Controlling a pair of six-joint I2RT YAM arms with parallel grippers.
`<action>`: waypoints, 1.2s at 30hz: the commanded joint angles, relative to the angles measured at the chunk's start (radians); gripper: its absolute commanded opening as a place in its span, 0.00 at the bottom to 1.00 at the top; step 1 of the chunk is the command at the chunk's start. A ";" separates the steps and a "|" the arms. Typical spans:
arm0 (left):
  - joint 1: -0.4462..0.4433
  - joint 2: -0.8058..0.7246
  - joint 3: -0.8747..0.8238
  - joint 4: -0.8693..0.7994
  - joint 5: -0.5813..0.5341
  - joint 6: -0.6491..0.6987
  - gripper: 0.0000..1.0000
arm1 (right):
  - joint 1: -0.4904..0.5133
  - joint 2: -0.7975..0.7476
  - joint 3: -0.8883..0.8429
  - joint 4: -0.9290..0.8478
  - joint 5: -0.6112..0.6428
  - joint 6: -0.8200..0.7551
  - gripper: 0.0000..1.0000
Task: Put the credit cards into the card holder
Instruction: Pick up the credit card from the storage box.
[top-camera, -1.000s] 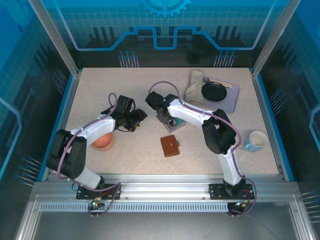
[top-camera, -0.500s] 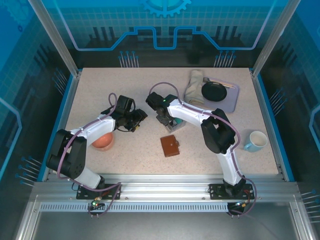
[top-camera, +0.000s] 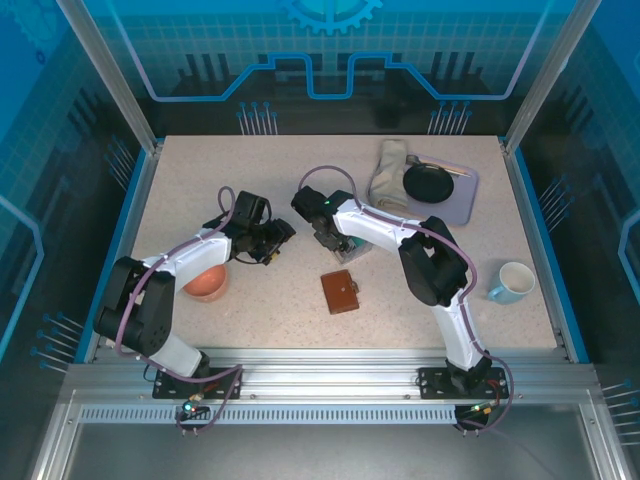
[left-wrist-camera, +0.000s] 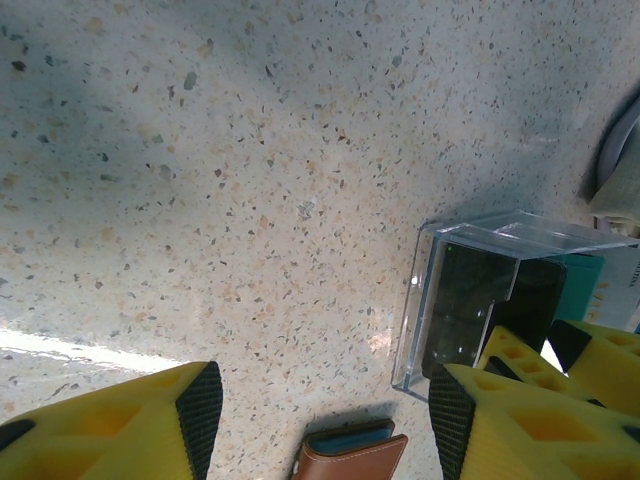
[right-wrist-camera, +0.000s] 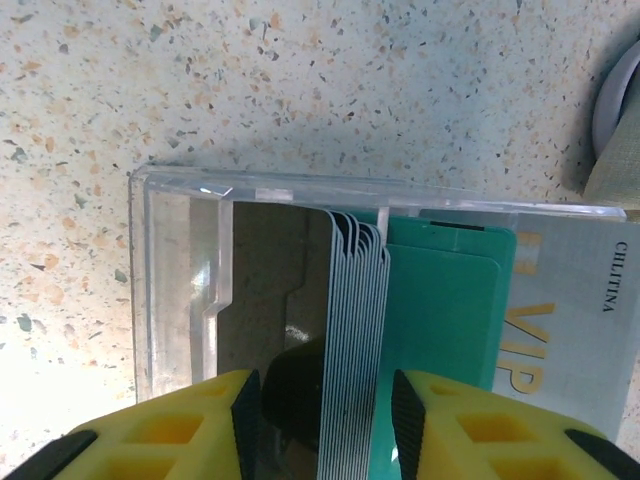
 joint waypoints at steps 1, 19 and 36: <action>0.009 0.014 0.007 -0.011 0.020 0.000 0.60 | -0.009 -0.047 0.000 -0.004 0.042 -0.008 0.39; 0.009 0.025 0.007 -0.002 0.027 -0.002 0.60 | -0.017 -0.055 -0.013 -0.008 0.050 -0.010 0.29; 0.009 0.028 0.008 -0.003 0.029 -0.002 0.60 | -0.023 -0.093 -0.013 -0.025 0.002 0.007 0.14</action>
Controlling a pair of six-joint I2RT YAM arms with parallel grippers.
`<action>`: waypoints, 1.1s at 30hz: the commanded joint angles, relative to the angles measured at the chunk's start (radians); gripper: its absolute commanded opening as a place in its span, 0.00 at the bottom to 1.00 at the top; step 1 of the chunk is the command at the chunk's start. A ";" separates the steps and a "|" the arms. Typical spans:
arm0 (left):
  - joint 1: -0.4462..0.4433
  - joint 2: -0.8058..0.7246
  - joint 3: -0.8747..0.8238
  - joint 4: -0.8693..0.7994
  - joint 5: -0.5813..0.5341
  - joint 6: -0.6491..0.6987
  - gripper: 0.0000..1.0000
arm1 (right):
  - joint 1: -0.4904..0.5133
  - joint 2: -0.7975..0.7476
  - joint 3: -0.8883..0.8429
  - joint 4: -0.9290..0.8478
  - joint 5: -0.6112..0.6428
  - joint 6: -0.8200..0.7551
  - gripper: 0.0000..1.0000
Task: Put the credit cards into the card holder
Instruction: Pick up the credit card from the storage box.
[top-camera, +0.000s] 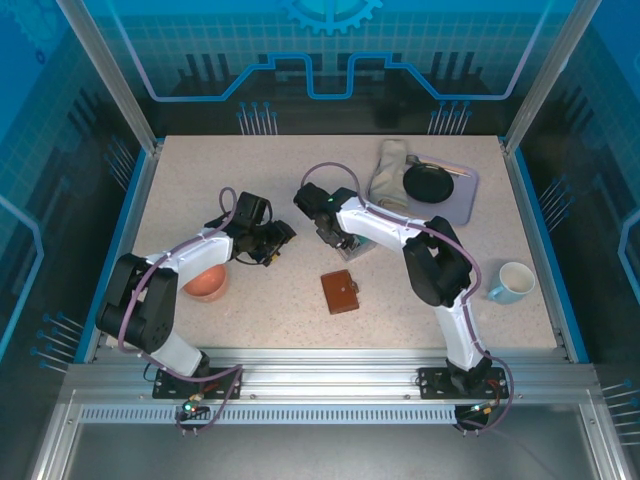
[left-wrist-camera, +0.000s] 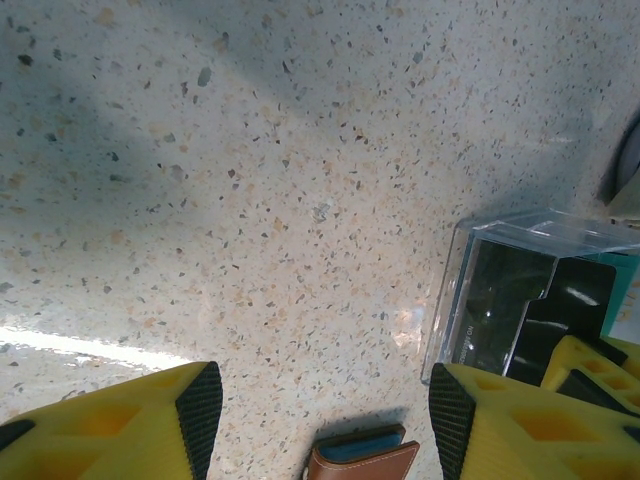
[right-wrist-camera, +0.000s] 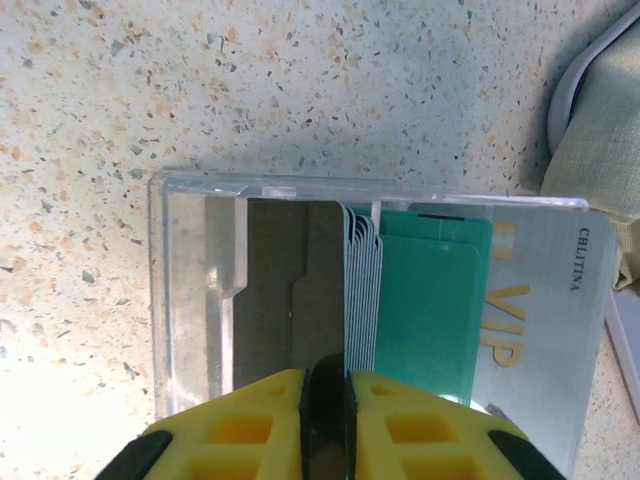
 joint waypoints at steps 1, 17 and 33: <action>0.009 0.007 0.007 -0.003 0.028 -0.002 0.60 | -0.012 -0.071 -0.009 -0.025 -0.023 0.017 0.11; 0.007 -0.033 -0.005 0.182 0.178 0.028 0.63 | -0.098 -0.369 -0.109 0.050 -0.426 0.230 0.01; -0.101 0.134 0.176 0.694 0.550 -0.171 0.74 | -0.441 -0.610 -0.517 0.575 -1.201 0.703 0.01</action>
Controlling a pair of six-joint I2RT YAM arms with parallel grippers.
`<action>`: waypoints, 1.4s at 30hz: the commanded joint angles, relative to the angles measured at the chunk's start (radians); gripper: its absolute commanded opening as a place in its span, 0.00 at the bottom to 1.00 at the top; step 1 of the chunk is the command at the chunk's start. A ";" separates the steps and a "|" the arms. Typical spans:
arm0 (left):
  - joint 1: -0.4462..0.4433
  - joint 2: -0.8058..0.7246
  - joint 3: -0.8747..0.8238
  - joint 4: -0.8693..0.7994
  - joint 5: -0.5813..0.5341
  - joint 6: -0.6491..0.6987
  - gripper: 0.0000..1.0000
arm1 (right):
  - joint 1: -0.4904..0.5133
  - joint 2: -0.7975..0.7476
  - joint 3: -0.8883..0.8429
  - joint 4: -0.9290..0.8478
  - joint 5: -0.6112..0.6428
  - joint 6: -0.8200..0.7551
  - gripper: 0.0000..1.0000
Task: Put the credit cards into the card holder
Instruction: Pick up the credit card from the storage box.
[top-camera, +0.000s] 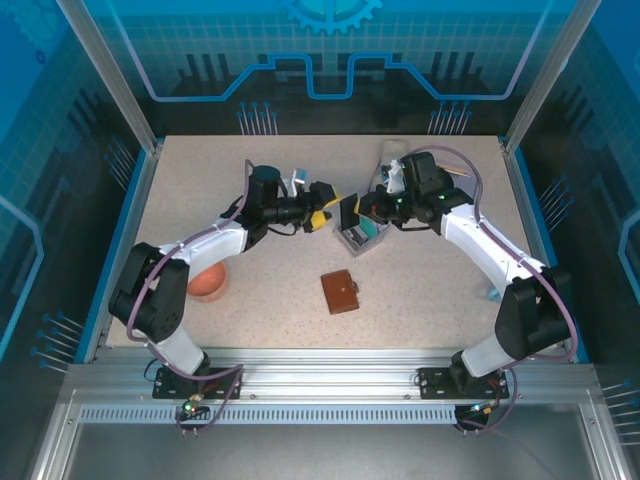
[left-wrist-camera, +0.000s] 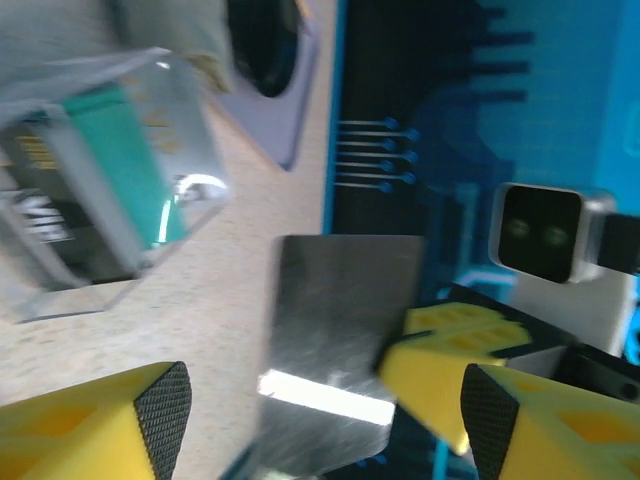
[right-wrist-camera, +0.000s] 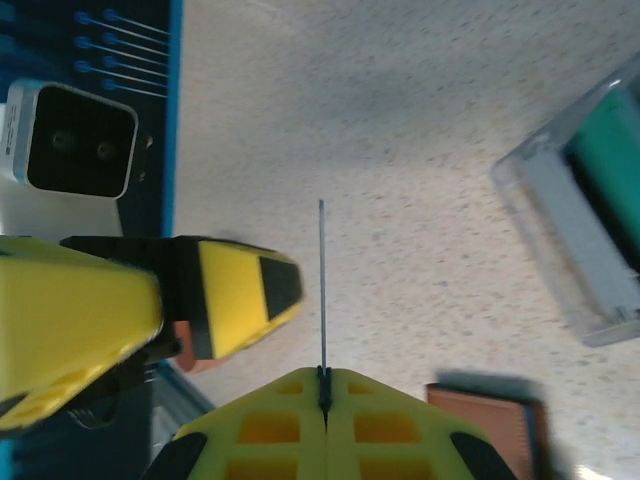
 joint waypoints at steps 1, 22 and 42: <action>-0.017 0.046 0.039 0.132 0.089 -0.078 0.72 | -0.041 -0.006 -0.020 0.104 -0.137 0.086 0.01; -0.013 0.056 0.053 0.158 0.123 -0.075 0.14 | -0.107 0.019 -0.054 0.214 -0.345 0.124 0.16; -0.017 -0.116 -0.088 -0.585 -0.252 0.217 0.61 | 0.153 -0.111 -0.206 -0.224 0.222 -0.281 0.01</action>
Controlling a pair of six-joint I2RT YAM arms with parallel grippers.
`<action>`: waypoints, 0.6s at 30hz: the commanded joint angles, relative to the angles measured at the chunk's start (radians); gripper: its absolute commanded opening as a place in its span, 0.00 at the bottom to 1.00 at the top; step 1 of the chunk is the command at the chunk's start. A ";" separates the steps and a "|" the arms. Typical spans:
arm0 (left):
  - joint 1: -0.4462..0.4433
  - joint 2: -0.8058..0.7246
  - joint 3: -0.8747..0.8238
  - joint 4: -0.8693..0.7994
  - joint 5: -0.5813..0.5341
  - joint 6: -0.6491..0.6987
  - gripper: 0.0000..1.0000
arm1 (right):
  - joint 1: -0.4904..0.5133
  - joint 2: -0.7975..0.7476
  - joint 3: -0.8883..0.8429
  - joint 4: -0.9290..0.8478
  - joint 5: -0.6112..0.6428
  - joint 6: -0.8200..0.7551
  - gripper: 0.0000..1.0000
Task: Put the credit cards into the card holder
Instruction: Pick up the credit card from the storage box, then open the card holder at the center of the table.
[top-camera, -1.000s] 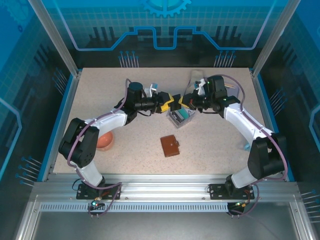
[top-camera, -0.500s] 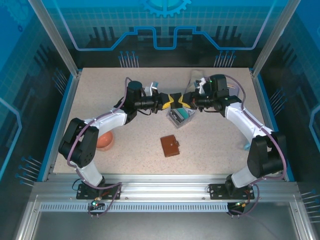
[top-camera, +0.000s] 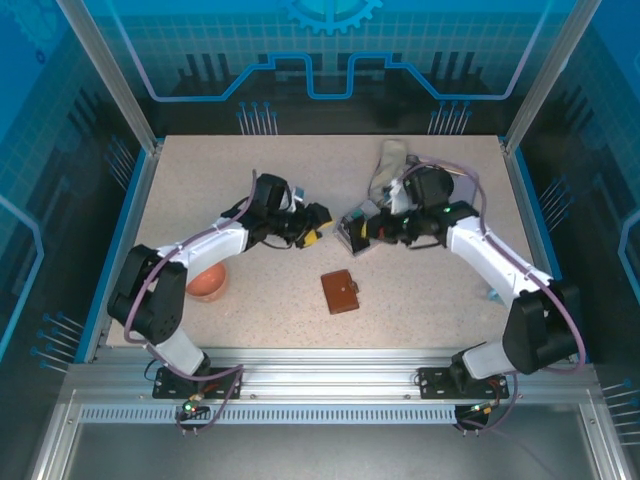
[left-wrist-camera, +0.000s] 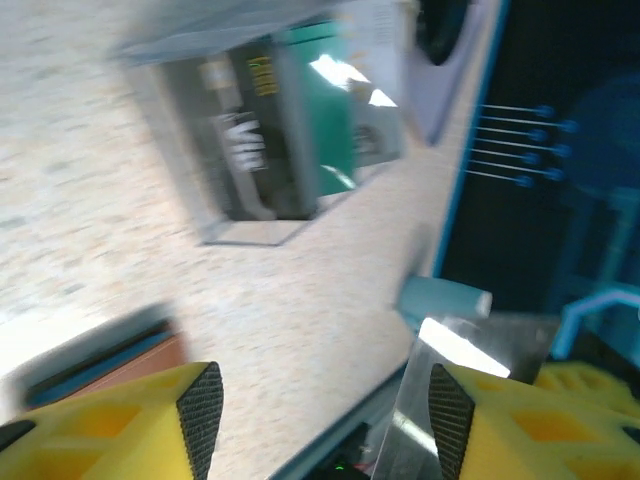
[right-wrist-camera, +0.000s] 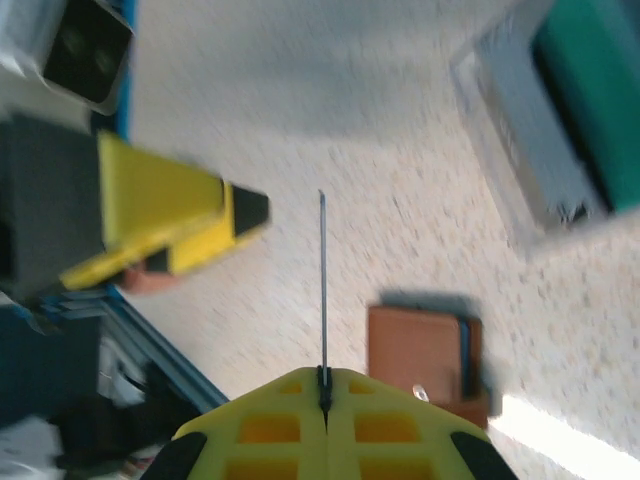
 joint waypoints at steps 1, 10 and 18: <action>-0.011 -0.081 -0.085 -0.171 -0.120 0.047 0.62 | 0.138 -0.019 -0.078 -0.078 0.202 -0.056 0.01; -0.119 -0.114 -0.193 -0.169 -0.148 0.001 0.62 | 0.286 0.020 -0.183 0.038 0.343 0.043 0.00; -0.166 -0.068 -0.237 -0.073 -0.137 -0.069 0.61 | 0.281 0.000 -0.263 0.038 0.443 0.059 0.00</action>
